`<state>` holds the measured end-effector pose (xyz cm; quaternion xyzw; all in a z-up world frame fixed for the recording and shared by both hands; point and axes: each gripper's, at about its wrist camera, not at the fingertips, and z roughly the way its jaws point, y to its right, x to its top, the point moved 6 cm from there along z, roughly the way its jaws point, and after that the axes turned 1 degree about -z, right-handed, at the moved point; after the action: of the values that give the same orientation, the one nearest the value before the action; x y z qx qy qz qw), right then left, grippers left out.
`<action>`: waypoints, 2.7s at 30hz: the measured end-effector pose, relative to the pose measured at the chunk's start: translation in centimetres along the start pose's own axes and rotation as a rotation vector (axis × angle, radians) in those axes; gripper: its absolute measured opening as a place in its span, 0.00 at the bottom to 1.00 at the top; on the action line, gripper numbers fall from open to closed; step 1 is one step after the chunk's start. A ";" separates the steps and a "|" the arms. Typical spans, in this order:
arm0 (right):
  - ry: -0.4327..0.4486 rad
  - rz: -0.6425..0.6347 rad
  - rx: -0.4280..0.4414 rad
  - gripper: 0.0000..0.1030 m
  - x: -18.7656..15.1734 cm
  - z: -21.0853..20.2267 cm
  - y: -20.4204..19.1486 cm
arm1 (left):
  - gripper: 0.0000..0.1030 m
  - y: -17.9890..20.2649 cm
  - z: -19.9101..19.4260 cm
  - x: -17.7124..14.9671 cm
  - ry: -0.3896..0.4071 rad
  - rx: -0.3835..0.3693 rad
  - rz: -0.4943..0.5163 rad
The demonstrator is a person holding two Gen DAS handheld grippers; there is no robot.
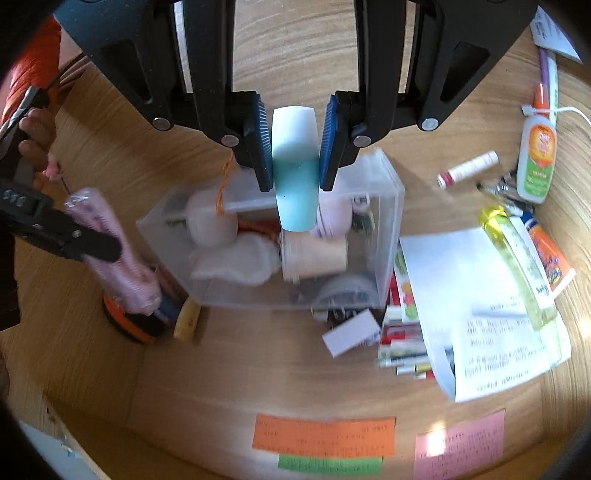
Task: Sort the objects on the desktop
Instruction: 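Place the pink rope bag in the box with the right tool while the left drops the tube, then grasp the green keychain with the right tool while the left grasps the blue Max box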
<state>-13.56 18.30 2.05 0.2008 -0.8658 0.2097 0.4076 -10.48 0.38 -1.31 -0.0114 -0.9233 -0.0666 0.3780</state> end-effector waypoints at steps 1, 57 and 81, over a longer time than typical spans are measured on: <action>0.001 0.000 -0.005 0.53 0.4 0.4 0.0 | 0.24 0.1 0.1 0.2 0.005 -0.006 -0.001; -0.086 -0.130 -0.172 0.80 -2.9 2.8 -1.9 | 0.64 -0.3 -0.4 -0.4 0.012 0.031 0.037; -0.334 -0.259 -0.035 0.37 -9.6 10.9 -9.3 | 0.64 -6.3 1.7 -6.7 -0.131 0.095 -0.053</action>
<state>-9.85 6.55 -9.98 0.3352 -0.8918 0.1042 0.2853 -7.37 -5.46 -7.90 0.0269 -0.9482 -0.0317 0.3150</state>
